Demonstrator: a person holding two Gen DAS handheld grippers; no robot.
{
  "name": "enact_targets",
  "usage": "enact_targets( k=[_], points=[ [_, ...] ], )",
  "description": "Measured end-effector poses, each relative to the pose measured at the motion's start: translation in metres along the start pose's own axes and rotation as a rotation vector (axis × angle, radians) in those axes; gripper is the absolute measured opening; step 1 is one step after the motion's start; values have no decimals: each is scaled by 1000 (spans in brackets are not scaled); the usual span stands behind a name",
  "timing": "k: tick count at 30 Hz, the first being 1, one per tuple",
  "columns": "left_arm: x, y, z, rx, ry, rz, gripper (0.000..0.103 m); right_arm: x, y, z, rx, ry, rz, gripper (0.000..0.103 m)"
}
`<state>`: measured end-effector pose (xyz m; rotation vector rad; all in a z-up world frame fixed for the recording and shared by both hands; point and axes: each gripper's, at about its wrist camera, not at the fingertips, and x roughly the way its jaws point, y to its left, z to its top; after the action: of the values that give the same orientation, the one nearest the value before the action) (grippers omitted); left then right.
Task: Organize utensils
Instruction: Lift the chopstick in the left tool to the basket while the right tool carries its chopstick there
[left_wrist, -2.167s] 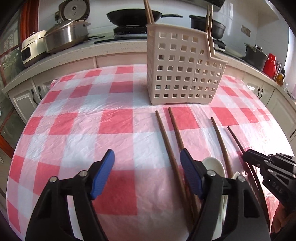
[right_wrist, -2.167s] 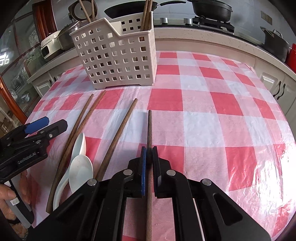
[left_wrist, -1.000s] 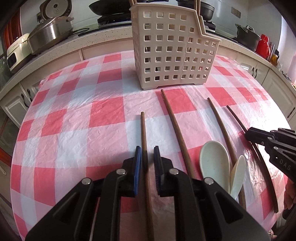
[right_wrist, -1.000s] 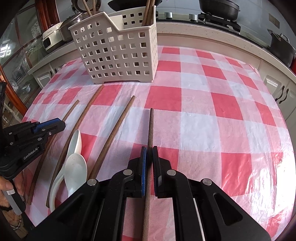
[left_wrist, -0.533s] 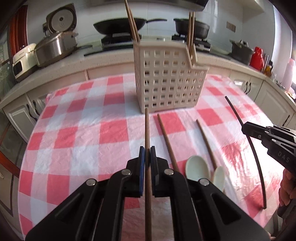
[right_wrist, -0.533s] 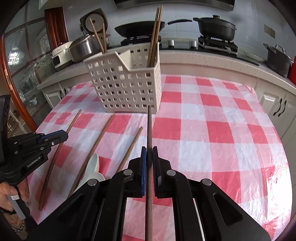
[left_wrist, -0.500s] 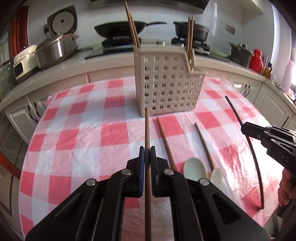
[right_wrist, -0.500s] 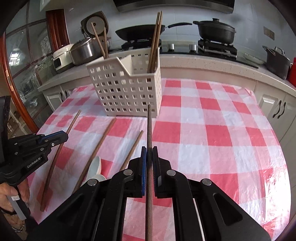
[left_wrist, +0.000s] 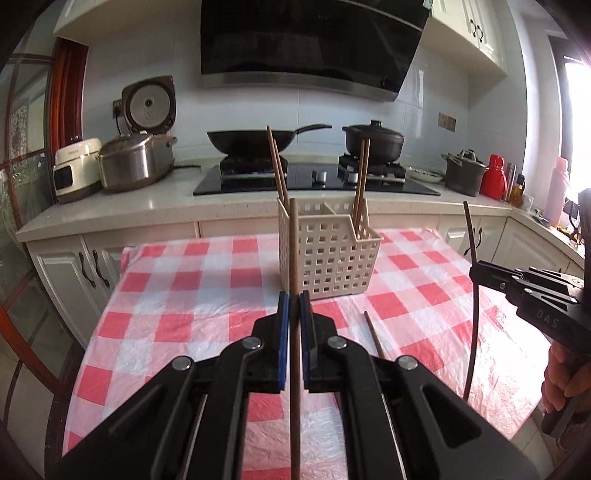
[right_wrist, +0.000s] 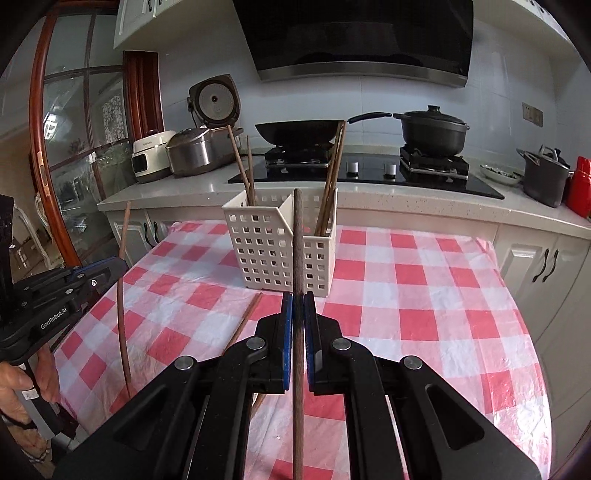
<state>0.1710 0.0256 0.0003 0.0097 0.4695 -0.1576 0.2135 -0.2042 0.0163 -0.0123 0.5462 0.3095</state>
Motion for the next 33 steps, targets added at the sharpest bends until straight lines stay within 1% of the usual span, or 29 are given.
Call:
enact_targets(
  k=[8,13,17,33],
  points=[
    [-19,-9,-8,23,-40,17,6,-14,9,-4,-21,-13,-7,7],
    [-30,-9,-6,19,-71,18,6,-24,9,1,-22,-48,-11,7],
    [-39,-8,-4,17,-94,24,6,-28,9,2,-19,-59,-10,7],
    [-47,-5,-2,8,-123,29,6,-39,15,3,-33,-86,-9,7]
  ],
)
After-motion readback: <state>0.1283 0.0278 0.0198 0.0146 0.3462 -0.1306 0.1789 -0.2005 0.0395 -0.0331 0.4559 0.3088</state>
